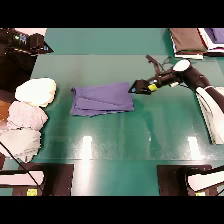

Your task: Fold the shirts.

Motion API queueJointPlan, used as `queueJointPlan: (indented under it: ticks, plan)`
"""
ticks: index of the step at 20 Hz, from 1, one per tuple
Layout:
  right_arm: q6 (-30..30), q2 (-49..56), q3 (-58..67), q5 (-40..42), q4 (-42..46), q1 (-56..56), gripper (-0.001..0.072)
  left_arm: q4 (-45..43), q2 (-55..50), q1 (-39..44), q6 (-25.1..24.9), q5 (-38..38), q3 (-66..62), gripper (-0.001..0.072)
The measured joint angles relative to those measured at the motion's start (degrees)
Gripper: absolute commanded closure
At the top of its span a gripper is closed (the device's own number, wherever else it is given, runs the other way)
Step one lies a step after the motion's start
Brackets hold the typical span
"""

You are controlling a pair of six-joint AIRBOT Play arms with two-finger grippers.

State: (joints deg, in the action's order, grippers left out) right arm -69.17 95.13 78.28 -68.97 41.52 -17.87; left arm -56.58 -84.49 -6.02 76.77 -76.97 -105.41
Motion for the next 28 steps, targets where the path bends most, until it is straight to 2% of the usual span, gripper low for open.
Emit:
queueJointPlan:
  ticks: [4, 10, 11, 12, 15, 18, 22, 28]
  plan:
    - [-0.2, 3.1, -3.1, 1.7, -1.3, 2.0, 0.0049, 0.0, 0.0, 1.0, -0.5, 0.1, 0.0, 0.0679]
    - [1.5, 10.4, -1.7, 3.5, -10.5, -1.5, 0.006, 0.1, 0.0, 1.6, -0.7, 0.2, 0.0, 0.0679]
    - [1.7, 11.6, -0.2, 3.8, -10.9, -2.4, 0.0093, 0.1, 0.0, 1.6, -0.8, 0.2, 0.0, 0.0679]
    - [1.9, 12.8, 1.5, 4.3, -11.0, -3.4, 0.0268, 0.0, 0.0, 1.5, -0.8, 0.2, 0.0, 0.0679]
    - [2.1, 15.6, 6.5, 5.4, -9.8, -5.9, 0.068, 0.0, 0.0, 1.5, -0.8, 0.1, 0.0, 0.0679]
    - [2.0, 17.0, 10.6, 5.2, -10.6, -7.1, 0.0698, 0.1, 0.0, 1.5, -0.7, -0.3, 0.0, 0.068]
    - [-2.3, 14.1, 13.4, 1.8, -8.9, -4.2, 0.0698, 0.0, 0.0, 2.6, -0.7, -1.7, 0.0, 0.068]
    - [-8.4, -1.5, 14.3, -3.1, 8.7, 9.8, 0.0698, -0.1, 0.0, 10.0, -1.2, -1.1, 0.0, 0.0679]
